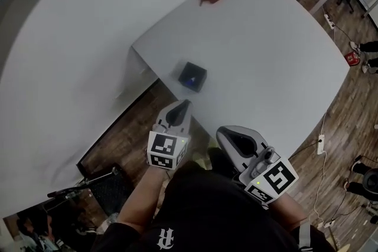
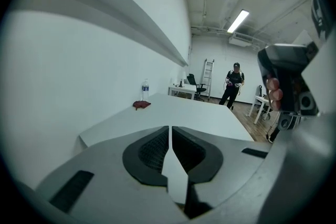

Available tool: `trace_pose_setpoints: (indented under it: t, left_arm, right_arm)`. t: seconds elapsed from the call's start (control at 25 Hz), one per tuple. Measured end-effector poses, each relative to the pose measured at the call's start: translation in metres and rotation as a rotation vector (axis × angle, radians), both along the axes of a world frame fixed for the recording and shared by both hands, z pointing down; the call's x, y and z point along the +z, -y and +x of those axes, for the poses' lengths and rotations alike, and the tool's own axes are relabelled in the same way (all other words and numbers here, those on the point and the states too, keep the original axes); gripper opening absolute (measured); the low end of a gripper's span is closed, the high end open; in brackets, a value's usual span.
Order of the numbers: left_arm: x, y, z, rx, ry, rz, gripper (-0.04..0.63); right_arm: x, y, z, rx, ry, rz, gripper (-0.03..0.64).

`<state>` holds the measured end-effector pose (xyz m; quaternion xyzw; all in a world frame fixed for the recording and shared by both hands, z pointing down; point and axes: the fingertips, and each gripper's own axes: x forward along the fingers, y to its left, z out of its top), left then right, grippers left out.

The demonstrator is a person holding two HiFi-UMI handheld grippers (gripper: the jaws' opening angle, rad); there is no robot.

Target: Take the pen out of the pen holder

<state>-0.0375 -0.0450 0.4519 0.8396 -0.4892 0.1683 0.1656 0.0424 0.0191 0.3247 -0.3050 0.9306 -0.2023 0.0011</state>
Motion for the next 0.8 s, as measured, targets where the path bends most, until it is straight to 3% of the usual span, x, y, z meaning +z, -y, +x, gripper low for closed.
trace_pose_setpoints:
  t: [0.36,0.52,0.8]
  left_arm:
    - [0.058,0.046,-0.007,0.004,0.091,-0.077,0.009]
    - [0.084,0.057,-0.011,0.006,0.098,-0.113,0.071]
    - [0.117,0.074,-0.010,0.018,0.145,-0.153,0.106]
  right_arm:
    - [0.027,0.036,0.002,0.003,-0.007,-0.094,0.017]
    - [0.036,0.046,0.000,0.038,-0.032,-0.118,0.017]
    - [0.041,0.052,-0.002,0.082,-0.066,-0.154,0.017]
